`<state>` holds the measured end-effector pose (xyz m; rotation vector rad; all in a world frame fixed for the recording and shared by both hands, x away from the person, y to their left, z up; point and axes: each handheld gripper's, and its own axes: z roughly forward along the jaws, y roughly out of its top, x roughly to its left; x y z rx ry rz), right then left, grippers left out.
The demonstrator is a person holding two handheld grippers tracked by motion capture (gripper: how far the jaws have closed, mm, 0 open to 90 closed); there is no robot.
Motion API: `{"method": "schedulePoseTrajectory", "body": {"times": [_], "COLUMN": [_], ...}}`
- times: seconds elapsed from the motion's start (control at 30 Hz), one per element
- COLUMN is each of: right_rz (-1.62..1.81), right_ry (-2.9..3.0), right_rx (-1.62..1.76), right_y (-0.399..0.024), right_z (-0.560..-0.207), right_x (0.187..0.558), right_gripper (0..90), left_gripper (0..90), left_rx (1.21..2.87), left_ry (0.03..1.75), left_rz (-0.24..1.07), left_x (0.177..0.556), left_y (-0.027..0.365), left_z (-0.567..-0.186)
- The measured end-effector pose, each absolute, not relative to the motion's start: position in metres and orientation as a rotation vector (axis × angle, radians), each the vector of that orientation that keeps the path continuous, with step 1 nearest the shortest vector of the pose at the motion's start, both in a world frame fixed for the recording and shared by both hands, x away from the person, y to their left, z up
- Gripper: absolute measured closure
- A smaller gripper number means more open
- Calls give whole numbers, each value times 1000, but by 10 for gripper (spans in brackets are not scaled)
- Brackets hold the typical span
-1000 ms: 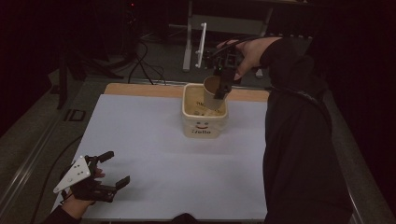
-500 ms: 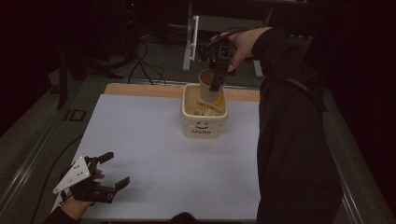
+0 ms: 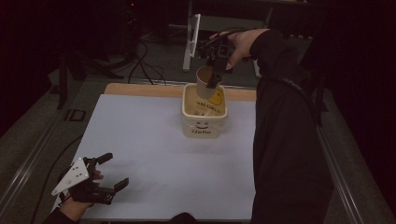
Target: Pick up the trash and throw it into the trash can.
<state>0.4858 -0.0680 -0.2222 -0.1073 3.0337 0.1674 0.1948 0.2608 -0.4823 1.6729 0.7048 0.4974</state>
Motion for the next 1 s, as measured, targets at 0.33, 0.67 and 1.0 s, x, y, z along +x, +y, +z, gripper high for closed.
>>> {"method": "schedulePoseTrajectory", "body": {"times": [0.33,0.67,1.0], "right_rz": [205,196,190], "right_ry": [3062,3076,3096], "right_rx": [-74,-58,-31], "right_y": [-70,-71,-73], "right_z": [-245,-259,-274], "right_x": [499,506,512], "right_gripper": [223,223,220], "left_gripper": [6,6,6], "left_rx": [1676,1681,1683], "left_ry": [701,695,690], "left_rz": [497,495,493], "left_x": [194,193,194], "left_y": [261,261,260], "left_z": [-482,-482,-482]}}
